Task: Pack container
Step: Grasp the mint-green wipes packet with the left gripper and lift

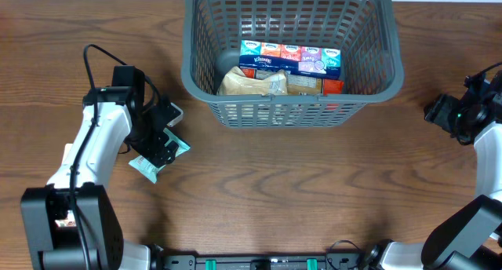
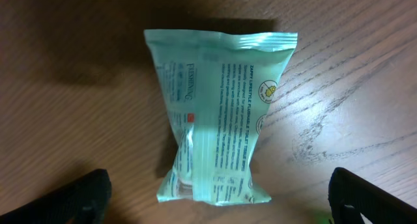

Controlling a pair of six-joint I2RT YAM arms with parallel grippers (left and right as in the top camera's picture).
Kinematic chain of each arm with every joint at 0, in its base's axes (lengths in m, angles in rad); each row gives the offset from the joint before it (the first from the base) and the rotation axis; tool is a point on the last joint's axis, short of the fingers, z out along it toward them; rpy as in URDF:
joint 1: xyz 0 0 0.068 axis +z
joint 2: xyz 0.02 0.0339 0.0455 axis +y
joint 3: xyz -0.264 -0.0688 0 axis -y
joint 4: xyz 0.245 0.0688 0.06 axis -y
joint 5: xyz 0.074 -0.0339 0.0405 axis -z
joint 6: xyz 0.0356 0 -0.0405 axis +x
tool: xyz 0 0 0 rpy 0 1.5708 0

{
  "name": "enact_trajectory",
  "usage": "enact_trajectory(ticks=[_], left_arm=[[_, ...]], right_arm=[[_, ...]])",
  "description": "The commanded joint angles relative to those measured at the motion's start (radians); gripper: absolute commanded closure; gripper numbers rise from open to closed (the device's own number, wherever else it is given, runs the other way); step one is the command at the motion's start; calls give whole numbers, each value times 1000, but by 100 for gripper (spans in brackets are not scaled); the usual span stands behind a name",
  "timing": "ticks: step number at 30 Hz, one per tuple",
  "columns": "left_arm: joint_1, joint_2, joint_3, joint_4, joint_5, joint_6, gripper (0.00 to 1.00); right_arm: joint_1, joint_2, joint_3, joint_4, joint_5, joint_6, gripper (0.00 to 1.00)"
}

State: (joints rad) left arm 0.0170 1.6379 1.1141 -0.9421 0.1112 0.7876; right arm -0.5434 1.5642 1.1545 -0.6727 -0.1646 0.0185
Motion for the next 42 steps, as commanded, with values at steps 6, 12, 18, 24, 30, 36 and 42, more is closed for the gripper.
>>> enact_trajectory(ticks=[6, 12, 18, 24, 30, 36, 42], left_arm=[[0, 46, -64, 85, 11, 47, 1], [2, 69, -158, 205, 11, 46, 1], [14, 74, -214, 292, 11, 19, 1], [51, 76, -244, 326, 12, 19, 19], [51, 76, -244, 327, 13, 19, 79], [31, 72, -238, 328, 43, -44, 89], [1, 52, -202, 327, 43, -221, 89]], right_arm=[[-5, 9, -4, 0, -9, -16, 32], [-5, 9, -4, 0, -9, -16, 33], [-5, 9, -4, 1, -9, -16, 32], [-5, 9, -4, 7, -9, -16, 32], [-5, 9, -4, 7, -21, -16, 32], [-5, 9, -4, 0, -20, -16, 32], [-5, 9, -4, -3, -20, -17, 32]])
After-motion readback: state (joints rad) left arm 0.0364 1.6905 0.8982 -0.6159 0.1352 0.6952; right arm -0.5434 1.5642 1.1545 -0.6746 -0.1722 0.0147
